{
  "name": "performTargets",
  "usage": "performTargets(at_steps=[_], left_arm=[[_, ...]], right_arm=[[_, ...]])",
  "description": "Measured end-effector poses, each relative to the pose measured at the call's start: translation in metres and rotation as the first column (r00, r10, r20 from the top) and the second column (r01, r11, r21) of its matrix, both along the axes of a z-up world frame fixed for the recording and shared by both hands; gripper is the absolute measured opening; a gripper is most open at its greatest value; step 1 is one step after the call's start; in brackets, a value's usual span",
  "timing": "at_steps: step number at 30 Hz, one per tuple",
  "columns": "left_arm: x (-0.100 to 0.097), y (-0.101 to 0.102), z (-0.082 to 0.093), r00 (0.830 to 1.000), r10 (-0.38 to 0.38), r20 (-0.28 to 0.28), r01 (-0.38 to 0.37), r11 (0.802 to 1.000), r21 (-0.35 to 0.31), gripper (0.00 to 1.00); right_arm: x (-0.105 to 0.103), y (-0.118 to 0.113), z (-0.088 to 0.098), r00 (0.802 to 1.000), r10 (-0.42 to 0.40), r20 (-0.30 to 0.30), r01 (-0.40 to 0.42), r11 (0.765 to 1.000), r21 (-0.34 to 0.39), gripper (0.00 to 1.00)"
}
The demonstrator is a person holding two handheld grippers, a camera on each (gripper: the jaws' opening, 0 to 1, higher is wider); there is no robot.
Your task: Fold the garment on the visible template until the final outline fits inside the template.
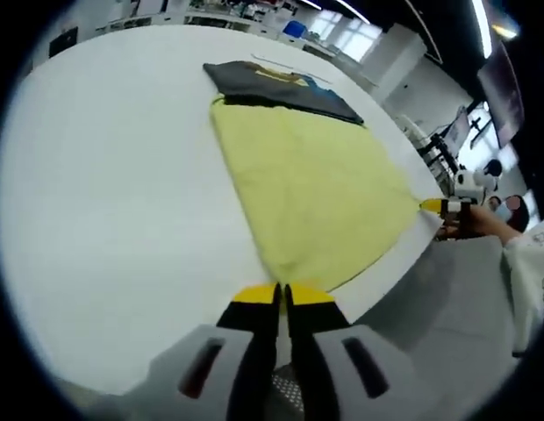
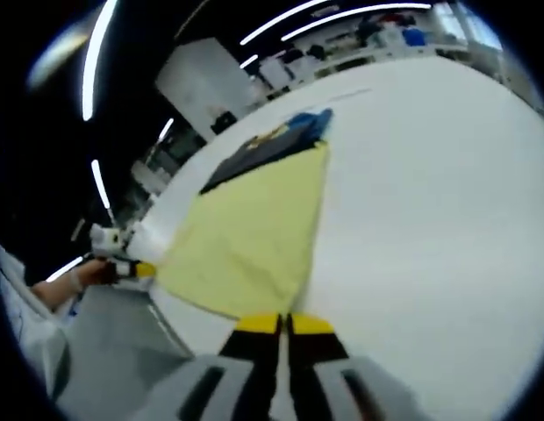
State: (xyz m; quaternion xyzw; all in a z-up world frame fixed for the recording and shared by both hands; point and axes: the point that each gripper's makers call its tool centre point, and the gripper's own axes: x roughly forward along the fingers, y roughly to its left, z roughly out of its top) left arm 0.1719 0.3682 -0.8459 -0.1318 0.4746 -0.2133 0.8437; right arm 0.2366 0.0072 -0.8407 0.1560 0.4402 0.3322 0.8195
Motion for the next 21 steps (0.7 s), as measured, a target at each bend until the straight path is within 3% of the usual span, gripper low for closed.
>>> performTargets(at_steps=[7, 12, 21], left_arm=[[-0.005, -0.005, 0.012, 1.0, 0.006, -0.023, -0.007, 0.999, -0.038, 0.0], [-0.015, -0.005, 0.018, 0.999, 0.004, -0.054, -0.007, 0.999, -0.049, 0.0], [-0.027, -0.018, 0.061, 0.999, 0.011, -0.032, -0.015, 0.991, -0.132, 0.0]], right_arm=[[-0.006, -0.004, 0.019, 1.0, 0.002, -0.002, -0.002, 0.998, 0.062, 0.0], [-0.028, -0.004, 0.034, 1.0, 0.017, -0.024, -0.014, 0.995, 0.095, 0.0], [-0.063, -0.014, 0.053, 0.997, 0.018, -0.069, -0.009, 0.992, 0.125, 0.0]])
